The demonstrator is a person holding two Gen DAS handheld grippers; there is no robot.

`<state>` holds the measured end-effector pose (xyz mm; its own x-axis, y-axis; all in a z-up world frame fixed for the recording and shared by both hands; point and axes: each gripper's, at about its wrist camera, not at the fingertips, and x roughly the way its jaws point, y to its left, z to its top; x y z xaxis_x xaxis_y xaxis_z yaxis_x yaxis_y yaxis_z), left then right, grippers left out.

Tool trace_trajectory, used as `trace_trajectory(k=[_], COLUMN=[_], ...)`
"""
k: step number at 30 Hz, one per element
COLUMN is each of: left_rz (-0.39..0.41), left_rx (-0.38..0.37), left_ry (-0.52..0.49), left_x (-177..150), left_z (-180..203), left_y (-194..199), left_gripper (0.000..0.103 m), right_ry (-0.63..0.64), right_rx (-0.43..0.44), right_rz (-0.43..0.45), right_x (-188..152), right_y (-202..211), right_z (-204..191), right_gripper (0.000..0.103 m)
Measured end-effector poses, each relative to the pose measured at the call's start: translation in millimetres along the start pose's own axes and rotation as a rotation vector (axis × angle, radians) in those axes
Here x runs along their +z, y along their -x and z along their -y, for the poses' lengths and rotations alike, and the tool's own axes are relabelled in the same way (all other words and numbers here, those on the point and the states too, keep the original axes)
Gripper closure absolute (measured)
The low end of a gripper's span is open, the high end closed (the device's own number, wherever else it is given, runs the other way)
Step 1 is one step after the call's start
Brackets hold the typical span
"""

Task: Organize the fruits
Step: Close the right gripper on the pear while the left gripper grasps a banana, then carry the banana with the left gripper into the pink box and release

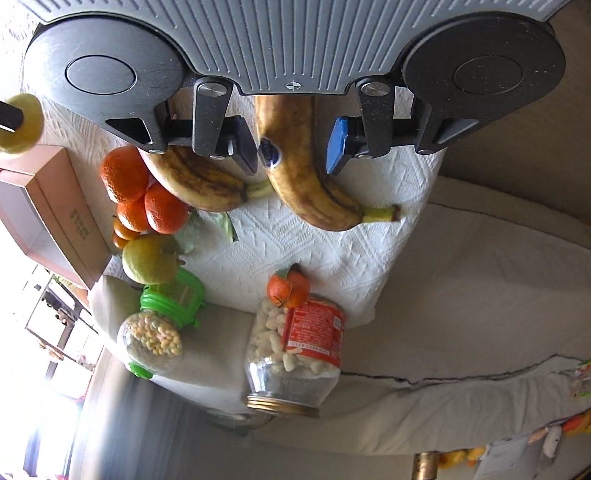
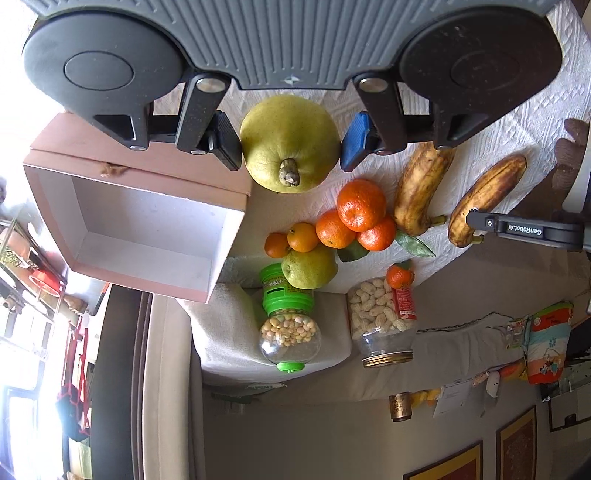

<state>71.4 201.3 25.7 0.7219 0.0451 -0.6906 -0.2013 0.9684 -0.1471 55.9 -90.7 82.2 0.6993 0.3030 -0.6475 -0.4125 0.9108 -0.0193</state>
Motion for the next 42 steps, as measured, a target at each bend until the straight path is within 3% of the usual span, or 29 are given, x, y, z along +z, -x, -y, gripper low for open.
trace_trajectory(k=[4,9,13,17,19,26,35,38,42], left_rz=[-0.06,-0.048,-0.058,-0.091,-0.093,-0.123,-0.076,-0.025,-0.045], left_rx=[0.012,0.007,-0.023,-0.064,-0.063,-0.05,-0.046,-0.068,-0.076], left_ry=[0.016,0.002,-0.019,-0.031,-0.046,-0.036,-0.12,-0.097,-0.049], left_x=[2,-3,-14,-27,-30,-21,-30,-38,-33], left_z=[1,6,12,18,21,24,29,23,19], left_y=[-22,-9,12,30,31,8,6,10,15], left_gripper=[0.057,0.061,0.062,0.062,0.062,0.059,0.056,0.057,0.06], right_ry=[-0.02,-0.077,-0.035,0.048,0.069,-0.004,-0.025,0.006,0.005], right_rx=[-0.043,-0.044,-0.059,-0.111,-0.128,-0.09,-0.101,-0.121,-0.111], right_rz=[-0.034,-0.034,0.003,0.043,0.052,0.023,0.039,0.064,0.066], right_x=[-19,-39,-45,-52,-56,-60,-66,-66,-63], right_y=[14,23,24,24,21,8,10,12,12], right_z=[22,45,40,26,23,31,32,27,26], right_gripper=[0.044,0.044,0.043,0.03,0.028,0.028,0.028,0.028,0.028])
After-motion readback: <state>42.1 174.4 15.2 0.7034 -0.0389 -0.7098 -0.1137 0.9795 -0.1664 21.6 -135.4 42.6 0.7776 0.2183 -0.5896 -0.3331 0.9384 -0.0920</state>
